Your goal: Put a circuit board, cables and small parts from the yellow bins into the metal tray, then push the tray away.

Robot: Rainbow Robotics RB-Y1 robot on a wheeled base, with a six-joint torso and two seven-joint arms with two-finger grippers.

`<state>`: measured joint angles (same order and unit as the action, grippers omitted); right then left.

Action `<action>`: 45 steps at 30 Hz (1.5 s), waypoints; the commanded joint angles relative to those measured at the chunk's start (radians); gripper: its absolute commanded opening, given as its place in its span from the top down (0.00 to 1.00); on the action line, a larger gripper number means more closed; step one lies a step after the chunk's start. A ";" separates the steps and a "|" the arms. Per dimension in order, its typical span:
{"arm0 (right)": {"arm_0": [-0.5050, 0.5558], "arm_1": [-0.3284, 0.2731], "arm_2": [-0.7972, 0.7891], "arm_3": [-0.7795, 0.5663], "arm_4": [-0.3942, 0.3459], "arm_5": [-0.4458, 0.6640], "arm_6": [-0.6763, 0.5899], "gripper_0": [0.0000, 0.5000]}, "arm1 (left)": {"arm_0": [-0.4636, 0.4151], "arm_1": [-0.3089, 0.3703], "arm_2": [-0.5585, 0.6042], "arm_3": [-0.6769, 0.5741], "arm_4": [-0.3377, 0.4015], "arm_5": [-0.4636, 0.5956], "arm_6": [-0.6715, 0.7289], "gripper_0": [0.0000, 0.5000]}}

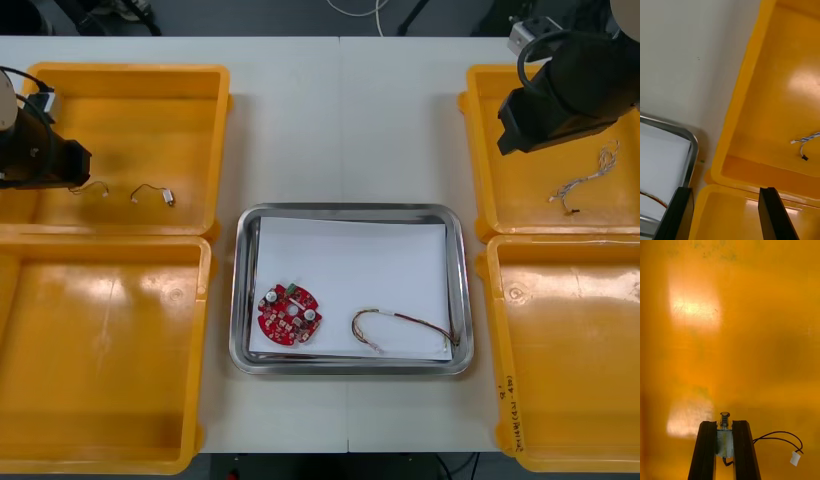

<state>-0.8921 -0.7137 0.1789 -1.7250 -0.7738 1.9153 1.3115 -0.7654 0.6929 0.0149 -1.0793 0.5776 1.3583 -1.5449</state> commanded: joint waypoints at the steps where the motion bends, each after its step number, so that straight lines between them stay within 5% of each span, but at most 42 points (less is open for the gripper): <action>1: -0.044 -0.029 -0.055 0.051 0.071 0.005 -0.009 0.00 | -0.031 0.020 0.050 -0.105 -0.058 0.093 -0.066 1.00; 11: -0.047 -0.026 -0.208 0.183 0.131 0.005 0.005 0.00 | -0.031 0.002 0.082 -0.329 -0.130 0.375 -0.040 1.00; 19: -0.076 -0.030 -0.260 0.260 0.195 0.005 0.017 0.00 | -0.031 -0.084 0.083 -0.527 -0.173 0.562 0.017 1.00; 31: -0.177 -0.032 -0.292 0.473 0.274 -0.032 0.028 0.00 | -0.034 -0.216 -0.041 -0.772 -0.137 0.562 0.196 1.00; 45: -0.291 -0.033 -0.311 0.691 0.346 -0.131 0.040 0.00 | -0.075 -0.306 -0.277 -0.820 -0.087 0.562 0.439 1.00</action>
<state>-1.1008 -0.7137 -0.1031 -1.0686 -0.4509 1.8076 1.3199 -0.7794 0.4188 -0.2009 -1.8654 0.4755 1.9130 -1.2250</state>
